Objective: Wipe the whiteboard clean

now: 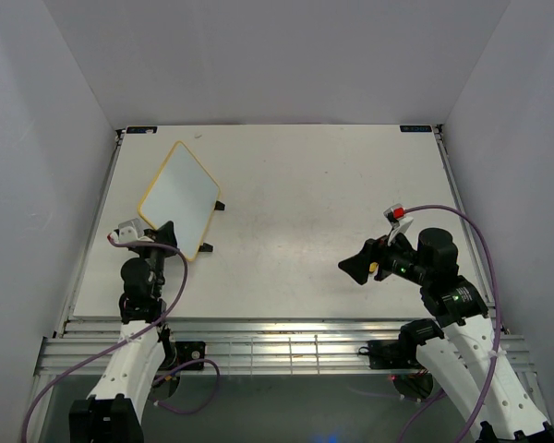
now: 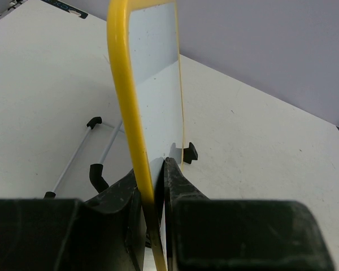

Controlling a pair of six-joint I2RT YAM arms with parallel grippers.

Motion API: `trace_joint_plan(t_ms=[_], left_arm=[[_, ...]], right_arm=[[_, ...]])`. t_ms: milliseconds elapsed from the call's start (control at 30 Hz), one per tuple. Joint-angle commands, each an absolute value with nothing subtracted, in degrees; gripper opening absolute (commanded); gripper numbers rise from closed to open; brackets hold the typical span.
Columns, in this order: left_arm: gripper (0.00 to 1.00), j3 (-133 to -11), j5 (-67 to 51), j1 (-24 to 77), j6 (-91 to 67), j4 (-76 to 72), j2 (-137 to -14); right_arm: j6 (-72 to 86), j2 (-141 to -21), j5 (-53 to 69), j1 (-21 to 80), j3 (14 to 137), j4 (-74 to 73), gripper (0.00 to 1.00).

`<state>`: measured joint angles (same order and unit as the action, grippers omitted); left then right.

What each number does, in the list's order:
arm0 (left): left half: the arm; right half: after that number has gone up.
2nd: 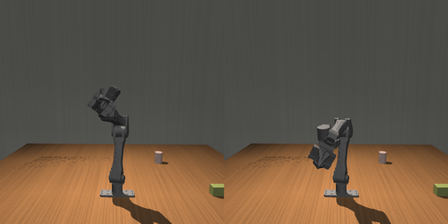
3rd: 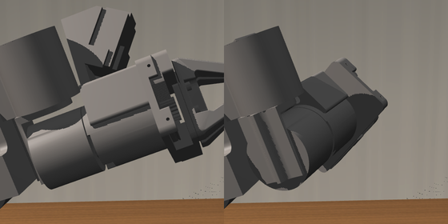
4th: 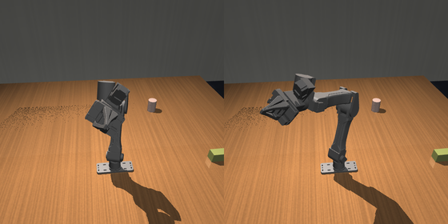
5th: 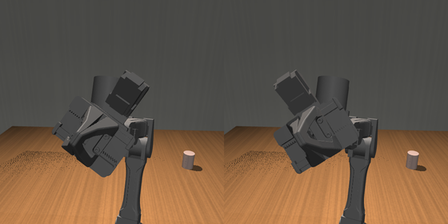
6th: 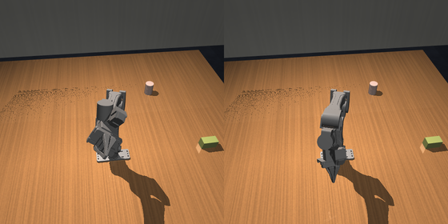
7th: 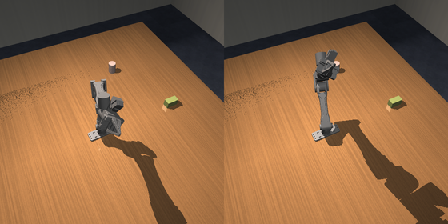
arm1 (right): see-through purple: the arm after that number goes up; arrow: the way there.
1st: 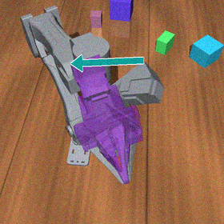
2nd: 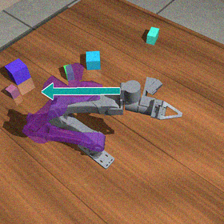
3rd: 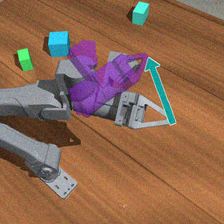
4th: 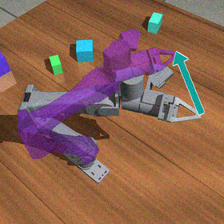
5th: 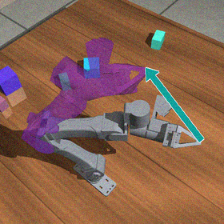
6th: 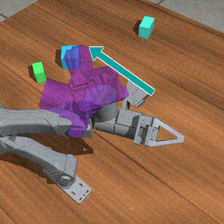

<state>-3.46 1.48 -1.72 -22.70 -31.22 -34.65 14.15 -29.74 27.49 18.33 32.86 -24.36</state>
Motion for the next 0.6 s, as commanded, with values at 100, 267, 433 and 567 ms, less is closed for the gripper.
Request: trace_joint_plan(t_ms=[100,267,433,567], left_arm=[[0.15,0.3,9.8,-2.0,-18.4,-22.9,-36.8],[0.15,-1.1,12.0,-2.0,-19.4,-21.8,-37.9],[0.23,-0.2,12.8,-2.0,-20.3,-21.3,-35.0],[0.25,-0.2,15.2,-2.0,-19.5,-21.4,-33.9]], right_arm=[[13.9,-28.8,28.7,18.2,33.6,-22.1,0.90],[13.9,-28.3,28.7,18.2,33.5,-22.1,0.90],[13.8,-28.3,28.7,18.3,33.7,-22.5,0.90],[13.7,-28.1,28.7,18.4,33.8,-22.5,0.90]])
